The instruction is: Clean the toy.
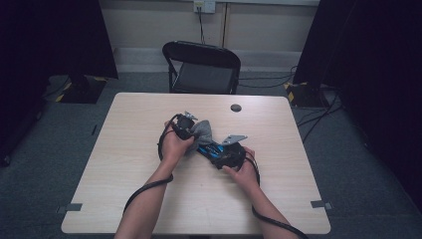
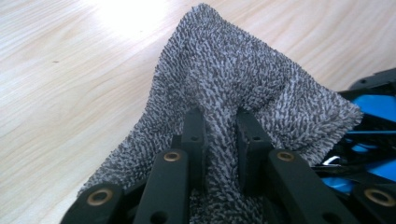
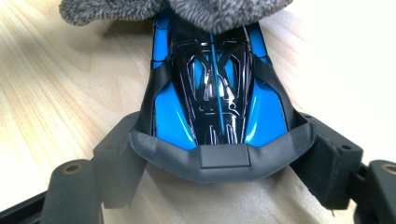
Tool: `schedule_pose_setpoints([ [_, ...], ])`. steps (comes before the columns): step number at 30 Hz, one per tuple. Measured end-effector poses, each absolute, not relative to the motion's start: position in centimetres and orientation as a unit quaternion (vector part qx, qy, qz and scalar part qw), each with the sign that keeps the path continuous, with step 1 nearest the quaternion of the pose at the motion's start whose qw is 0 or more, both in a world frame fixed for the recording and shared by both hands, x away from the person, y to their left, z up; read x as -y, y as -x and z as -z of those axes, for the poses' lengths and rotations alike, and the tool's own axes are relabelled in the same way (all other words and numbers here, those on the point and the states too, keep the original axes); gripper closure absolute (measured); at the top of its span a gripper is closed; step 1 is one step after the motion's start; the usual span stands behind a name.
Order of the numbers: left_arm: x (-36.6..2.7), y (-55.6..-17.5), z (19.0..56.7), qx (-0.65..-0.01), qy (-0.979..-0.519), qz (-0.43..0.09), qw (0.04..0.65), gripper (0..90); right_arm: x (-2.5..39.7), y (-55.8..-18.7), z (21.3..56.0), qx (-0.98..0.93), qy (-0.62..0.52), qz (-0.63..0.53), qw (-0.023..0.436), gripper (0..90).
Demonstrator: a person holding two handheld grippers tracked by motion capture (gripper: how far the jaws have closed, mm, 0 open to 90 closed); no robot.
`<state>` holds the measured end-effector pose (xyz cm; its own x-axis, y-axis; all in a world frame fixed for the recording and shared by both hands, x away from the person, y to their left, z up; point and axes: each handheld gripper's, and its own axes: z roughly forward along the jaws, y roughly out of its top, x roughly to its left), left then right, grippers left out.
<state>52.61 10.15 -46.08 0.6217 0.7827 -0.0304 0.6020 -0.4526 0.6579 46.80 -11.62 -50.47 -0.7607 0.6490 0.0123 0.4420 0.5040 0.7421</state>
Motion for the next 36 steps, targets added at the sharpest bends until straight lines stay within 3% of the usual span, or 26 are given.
schedule_pose_setpoints([
  [36, -13.7, -54.6, 47.6, -0.469, -0.816, -0.149, 0.303, 76.7, 11.6, -46.8, 50.5, -0.856, -0.319, -0.383, 0.135, 24.6],
])
